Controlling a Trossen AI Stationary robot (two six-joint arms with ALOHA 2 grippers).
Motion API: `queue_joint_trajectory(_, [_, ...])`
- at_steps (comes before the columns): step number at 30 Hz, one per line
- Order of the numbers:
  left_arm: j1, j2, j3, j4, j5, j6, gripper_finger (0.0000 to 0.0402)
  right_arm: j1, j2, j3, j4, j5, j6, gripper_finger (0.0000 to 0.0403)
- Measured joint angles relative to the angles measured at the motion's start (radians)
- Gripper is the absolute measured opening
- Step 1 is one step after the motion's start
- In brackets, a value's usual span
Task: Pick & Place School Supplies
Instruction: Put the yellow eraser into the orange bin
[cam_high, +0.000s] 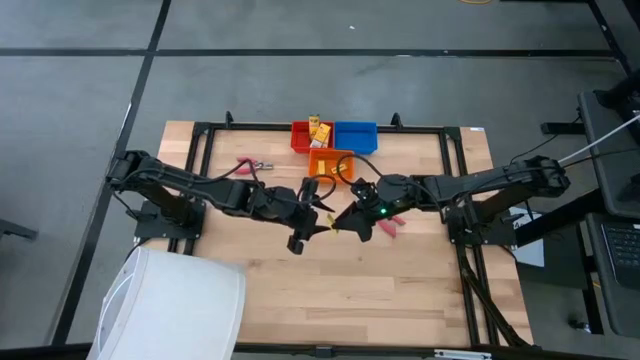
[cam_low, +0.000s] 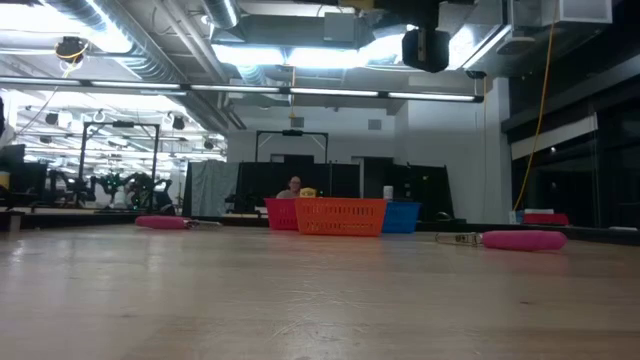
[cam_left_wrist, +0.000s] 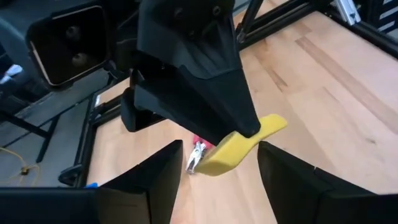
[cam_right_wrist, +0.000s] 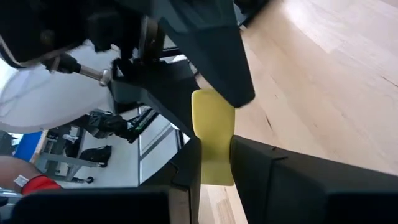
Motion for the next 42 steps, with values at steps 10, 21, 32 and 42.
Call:
queue_joint_trajectory(10, [0.0, 0.0, 0.0, -0.032, -0.02, -0.013, 0.008, 0.001, 0.005, 0.0, 0.026, 0.0, 0.022, 0.0073])
queue_joint_trajectory(21, [0.005, -0.002, 0.0, -0.093, -0.015, -0.129, 0.0023, 0.001, 0.007, -0.002, 0.035, 0.02, 0.024, 0.0073])
queue_joint_trajectory(32, [0.004, -0.003, 0.002, -0.115, -0.006, -0.166, 0.0023, 0.001, 0.007, -0.003, 0.061, 0.042, 0.004, 0.0076])
queue_joint_trajectory(42, [0.045, 0.003, -0.001, -0.181, -0.054, -0.223, 0.0001, 0.003, 0.005, 0.003, 0.162, 0.104, -0.014, 0.0112])
